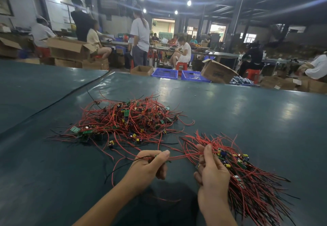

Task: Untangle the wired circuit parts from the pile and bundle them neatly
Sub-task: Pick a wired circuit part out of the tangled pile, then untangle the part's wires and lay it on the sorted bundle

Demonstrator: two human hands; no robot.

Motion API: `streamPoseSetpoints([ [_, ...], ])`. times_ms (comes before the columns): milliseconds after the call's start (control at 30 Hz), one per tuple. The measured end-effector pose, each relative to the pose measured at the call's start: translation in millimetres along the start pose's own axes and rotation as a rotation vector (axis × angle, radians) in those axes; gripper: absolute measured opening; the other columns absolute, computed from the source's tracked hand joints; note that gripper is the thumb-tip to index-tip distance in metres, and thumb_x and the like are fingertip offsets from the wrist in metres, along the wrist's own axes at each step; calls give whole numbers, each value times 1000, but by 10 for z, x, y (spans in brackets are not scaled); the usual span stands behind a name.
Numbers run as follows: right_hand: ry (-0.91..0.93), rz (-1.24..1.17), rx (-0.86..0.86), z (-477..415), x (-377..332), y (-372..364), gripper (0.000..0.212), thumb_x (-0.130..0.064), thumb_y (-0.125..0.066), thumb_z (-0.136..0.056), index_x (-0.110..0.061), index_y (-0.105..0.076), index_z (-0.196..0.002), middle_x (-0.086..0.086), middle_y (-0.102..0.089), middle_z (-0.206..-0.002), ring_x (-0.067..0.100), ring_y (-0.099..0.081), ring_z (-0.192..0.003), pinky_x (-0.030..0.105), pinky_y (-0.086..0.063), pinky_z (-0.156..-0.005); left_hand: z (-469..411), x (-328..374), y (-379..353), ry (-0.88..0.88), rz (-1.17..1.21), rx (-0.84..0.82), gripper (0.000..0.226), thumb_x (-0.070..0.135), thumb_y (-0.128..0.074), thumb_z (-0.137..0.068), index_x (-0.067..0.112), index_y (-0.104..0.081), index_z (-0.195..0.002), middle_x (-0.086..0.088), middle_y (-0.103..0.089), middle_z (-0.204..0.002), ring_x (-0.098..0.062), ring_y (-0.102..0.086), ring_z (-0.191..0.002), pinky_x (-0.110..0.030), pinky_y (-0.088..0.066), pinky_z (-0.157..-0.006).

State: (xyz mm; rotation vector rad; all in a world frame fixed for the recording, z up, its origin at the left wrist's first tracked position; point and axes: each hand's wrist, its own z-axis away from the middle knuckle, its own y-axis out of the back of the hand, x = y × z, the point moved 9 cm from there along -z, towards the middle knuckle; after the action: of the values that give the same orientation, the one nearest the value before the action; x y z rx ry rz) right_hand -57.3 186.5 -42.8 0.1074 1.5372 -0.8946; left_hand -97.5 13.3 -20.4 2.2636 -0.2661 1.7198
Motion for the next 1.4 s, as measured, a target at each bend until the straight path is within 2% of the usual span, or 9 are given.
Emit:
streamPoseSetpoints([
  [233,-13,322,-307,233,171,-363,37,-57,-64,-70,-24,-79,-71,0,-55,-59,9,-38,-45,21,-30,-42,32,89,266,-51,-18,282,56,53,-61,-78,3,-50,-53,-6,-51,-49,-14,-47,-48,-28,-40,-54],
  [400,45,325,-531,386,141,-598,30,-38,-67,-76,-11,-76,-67,7,-70,-66,14,-60,-55,21,-49,-53,186,344,166,-414,-765,277,37,48,-63,-78,22,-44,-60,11,-46,-50,-7,-37,-46,-22,-29,-44],
  [467,68,360,-554,401,135,-601,11,-22,-73,-81,-13,-77,-78,7,-74,-73,19,-69,-65,23,-56,-62,215,375,84,-468,-846,237,24,43,-59,-72,24,-48,-63,12,-51,-52,-3,-34,-48,-12,-24,-47],
  [600,238,463,-477,386,18,-524,4,-19,-74,-84,-22,-76,-86,-2,-76,-80,13,-72,-76,22,-57,-69,160,303,55,-405,-700,87,19,45,-62,-75,33,-48,-73,18,-50,-57,0,-43,-50,-12,-31,-50],
  [667,318,447,-344,307,-77,-417,7,-22,-72,-85,-23,-76,-90,-3,-76,-80,11,-72,-75,25,-57,-67,139,282,41,-436,-838,29,22,53,-63,-76,33,-56,-81,16,-56,-61,-1,-52,-56,-14,-39,-52],
  [800,396,361,-142,128,-223,-183,16,-15,-66,-90,-17,-74,-103,5,-72,-76,11,-68,-62,25,-54,-53,71,330,352,-449,-1042,207,12,41,-66,-82,29,-64,-83,17,-61,-70,-1,-56,-60,-18,-43,-54],
  [933,657,821,-94,87,-407,-112,24,-18,-68,-90,-13,-74,-113,-5,-66,-86,9,-63,-73,20,-50,-65,-63,25,874,-142,-1143,275,21,49,-56,-89,31,-62,-97,18,-59,-95,-6,-58,-89,-25,-50,-71],
  [1100,570,1226,-26,-5,-327,6,34,-31,-66,-92,-22,-67,-124,-8,-65,-103,18,-52,-101,31,-41,-66,-119,-363,962,88,-1216,49,38,68,-50,-83,36,-59,-101,17,-52,-99,-6,-52,-99,-26,-49,-82],
  [1400,568,1278,-27,80,-333,-83,37,-35,-66,-90,-19,-68,-123,-3,-69,-118,22,-50,-118,41,-43,-99,-127,-227,915,-26,-1226,102,17,44,-54,-92,32,-64,-97,13,-58,-96,-8,-54,-92,-27,-43,-87],
])
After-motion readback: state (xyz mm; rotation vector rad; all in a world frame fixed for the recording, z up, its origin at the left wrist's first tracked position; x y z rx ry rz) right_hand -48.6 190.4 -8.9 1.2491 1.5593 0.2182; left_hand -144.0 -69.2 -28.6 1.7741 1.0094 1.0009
